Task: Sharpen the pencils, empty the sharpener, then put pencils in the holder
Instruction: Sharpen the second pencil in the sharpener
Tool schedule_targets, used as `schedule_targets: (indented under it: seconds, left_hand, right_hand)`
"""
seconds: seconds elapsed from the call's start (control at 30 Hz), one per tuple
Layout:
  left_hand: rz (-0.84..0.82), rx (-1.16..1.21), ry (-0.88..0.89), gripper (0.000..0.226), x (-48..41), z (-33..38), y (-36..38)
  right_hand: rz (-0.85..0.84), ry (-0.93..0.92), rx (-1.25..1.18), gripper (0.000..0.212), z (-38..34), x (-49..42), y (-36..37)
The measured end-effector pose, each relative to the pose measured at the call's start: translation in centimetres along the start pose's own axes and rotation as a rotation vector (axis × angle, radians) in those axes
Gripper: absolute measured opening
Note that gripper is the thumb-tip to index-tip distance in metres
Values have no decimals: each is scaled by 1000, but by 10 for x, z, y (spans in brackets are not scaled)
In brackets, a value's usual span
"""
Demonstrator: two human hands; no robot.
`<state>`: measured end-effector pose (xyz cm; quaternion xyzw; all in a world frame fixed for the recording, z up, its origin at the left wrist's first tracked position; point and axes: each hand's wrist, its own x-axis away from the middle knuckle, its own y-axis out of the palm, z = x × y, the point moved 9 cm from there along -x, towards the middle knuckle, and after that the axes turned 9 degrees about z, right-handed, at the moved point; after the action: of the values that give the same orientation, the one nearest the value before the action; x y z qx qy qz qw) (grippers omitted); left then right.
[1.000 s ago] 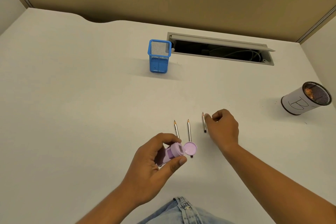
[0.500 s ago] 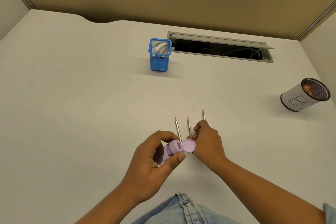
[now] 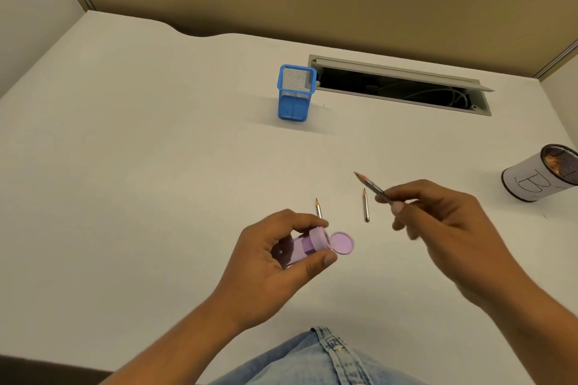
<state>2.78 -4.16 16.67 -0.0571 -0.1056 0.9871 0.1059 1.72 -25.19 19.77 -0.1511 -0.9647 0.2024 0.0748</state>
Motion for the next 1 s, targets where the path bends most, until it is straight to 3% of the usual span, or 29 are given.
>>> schedule_targets:
  seconds: [0.13, 0.33, 0.47, 0.7, 0.8, 0.93, 1.0]
  left_hand:
    - [7, -21, 48, 26, -4, 8, -4]
    - [-19, -34, 77, 27, -4, 13, -5]
    - [-83, -22, 75, 27, -1, 14, -1]
    - [-192, -38, 19, 20, 0, 18, 5]
    - [-216, 6, -16, 15, 0, 23, 8]
    - [-315, 8, -62, 43, 3, 24, 9]
    - [-278, -78, 2, 40, 1, 28, 7]
  right_hand:
    - [-84, -215, 187, 28, -28, 23, -5]
    - [-54, -276, 290, 28, -29, 33, -5]
    - [-99, -408, 339, 15, -44, 41, 3]
    - [-151, -599, 500, 13, -63, 51, 10]
    - [-162, -614, 498, 17, -64, 50, 11]
    - [-192, -604, 495, 12, -60, 45, 11]
    - [-213, -586, 512, 12, -56, 42, 12]
